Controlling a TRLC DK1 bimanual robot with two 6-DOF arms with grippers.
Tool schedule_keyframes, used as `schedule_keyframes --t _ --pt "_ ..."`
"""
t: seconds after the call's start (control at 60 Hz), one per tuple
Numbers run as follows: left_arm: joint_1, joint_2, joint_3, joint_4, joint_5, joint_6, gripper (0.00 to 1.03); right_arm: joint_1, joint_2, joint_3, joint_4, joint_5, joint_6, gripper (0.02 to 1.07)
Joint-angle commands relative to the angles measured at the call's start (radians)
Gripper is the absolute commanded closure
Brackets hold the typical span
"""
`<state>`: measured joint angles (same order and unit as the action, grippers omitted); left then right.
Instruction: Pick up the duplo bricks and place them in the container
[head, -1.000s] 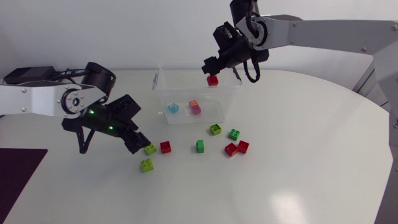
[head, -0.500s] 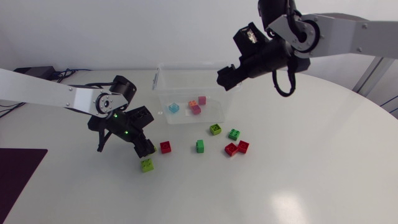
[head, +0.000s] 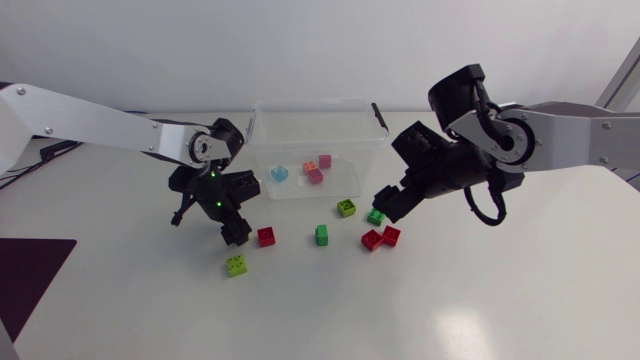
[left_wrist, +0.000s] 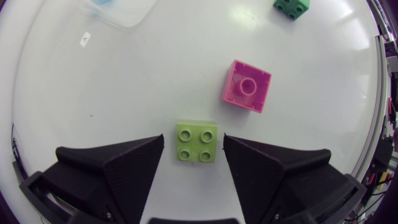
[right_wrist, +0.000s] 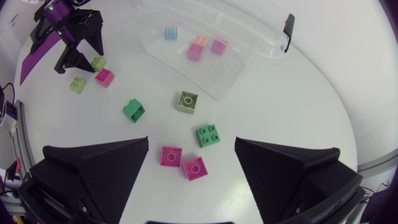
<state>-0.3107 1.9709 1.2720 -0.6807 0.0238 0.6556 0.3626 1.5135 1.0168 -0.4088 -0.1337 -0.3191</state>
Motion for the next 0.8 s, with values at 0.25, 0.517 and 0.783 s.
schedule_keyframes --t 0.25,0.517,0.783 --pt "-0.005 0.019 0.013 -0.054 -0.007 0.035 0.86 -0.053 0.045 -0.055 -0.007 -0.004 -0.101 0.07" --pt "-0.008 -0.152 -0.059 -0.057 0.080 0.073 0.89 -0.120 0.182 -0.043 0.007 -0.040 -0.198 0.07" --pt "-0.008 -0.343 -0.003 -0.068 0.157 0.027 0.89 -0.137 0.298 0.011 -0.018 -0.070 -0.390 0.07"
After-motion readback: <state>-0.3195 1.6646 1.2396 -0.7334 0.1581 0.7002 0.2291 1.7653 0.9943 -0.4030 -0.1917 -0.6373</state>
